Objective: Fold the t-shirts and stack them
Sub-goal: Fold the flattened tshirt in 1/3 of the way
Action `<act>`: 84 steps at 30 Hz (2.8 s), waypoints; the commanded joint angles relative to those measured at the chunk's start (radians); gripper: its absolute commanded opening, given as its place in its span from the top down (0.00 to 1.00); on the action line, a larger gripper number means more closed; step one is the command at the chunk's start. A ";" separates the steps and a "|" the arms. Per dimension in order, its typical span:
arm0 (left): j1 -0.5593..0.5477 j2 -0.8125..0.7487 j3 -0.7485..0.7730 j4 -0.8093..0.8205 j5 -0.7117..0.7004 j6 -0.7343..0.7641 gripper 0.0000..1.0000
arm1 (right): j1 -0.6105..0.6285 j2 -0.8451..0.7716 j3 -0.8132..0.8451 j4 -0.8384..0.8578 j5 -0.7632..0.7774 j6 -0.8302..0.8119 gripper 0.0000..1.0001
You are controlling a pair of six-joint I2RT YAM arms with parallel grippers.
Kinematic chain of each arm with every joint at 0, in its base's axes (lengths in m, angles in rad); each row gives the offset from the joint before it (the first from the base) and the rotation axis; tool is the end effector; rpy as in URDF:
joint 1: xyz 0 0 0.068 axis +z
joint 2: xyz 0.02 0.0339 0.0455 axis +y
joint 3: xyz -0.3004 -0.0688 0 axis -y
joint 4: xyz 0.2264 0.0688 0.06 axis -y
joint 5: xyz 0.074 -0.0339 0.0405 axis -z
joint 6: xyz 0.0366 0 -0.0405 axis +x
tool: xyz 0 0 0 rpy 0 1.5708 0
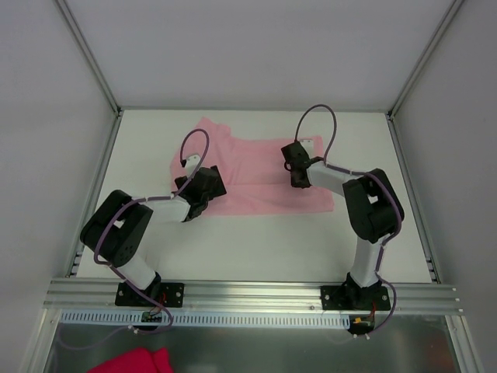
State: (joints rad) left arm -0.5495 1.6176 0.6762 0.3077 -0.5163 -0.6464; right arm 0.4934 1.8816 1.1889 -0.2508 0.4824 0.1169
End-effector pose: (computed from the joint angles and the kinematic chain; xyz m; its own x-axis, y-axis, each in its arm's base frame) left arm 0.2662 -0.1419 0.2032 -0.4723 -0.3250 -0.8193 -0.2124 0.9441 -0.2520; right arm 0.3488 0.1683 0.2149 -0.7292 -0.2748 -0.6268 -0.0954 0.9477 -0.3046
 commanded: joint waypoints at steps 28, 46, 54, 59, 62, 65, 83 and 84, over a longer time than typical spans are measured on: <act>-0.013 -0.114 -0.109 -0.081 -0.119 -0.030 0.01 | 0.007 0.134 0.192 -0.237 0.323 0.075 0.99; 0.006 -0.188 -0.173 -0.188 -0.114 -0.170 0.01 | 0.010 0.094 0.198 -0.141 0.409 -0.011 0.99; 0.006 -0.194 -0.179 -0.171 -0.100 -0.160 0.01 | 0.011 -0.053 0.065 -0.050 0.044 0.016 0.98; 0.006 -0.209 -0.194 -0.157 -0.093 -0.154 0.01 | 0.020 -0.052 0.031 -0.027 -0.022 0.036 0.98; 0.005 -0.213 -0.201 -0.150 -0.087 -0.153 0.01 | 0.020 -0.023 0.049 -0.047 -0.071 0.041 0.98; 0.005 -0.220 -0.207 -0.144 -0.085 -0.153 0.01 | 0.020 0.007 0.058 -0.057 -0.105 0.049 0.97; 0.005 -0.242 -0.219 -0.165 -0.076 -0.154 0.01 | 0.008 0.179 0.261 -0.172 0.194 0.020 0.96; 0.005 -0.242 -0.219 -0.163 -0.076 -0.154 0.01 | 0.008 0.168 0.258 -0.180 0.229 0.027 0.96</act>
State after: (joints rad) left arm -0.5549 1.3777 0.4686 0.1974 -0.6060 -0.7780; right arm 0.5056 2.0533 1.4185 -0.3710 0.5507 0.1436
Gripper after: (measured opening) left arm 0.987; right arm 0.043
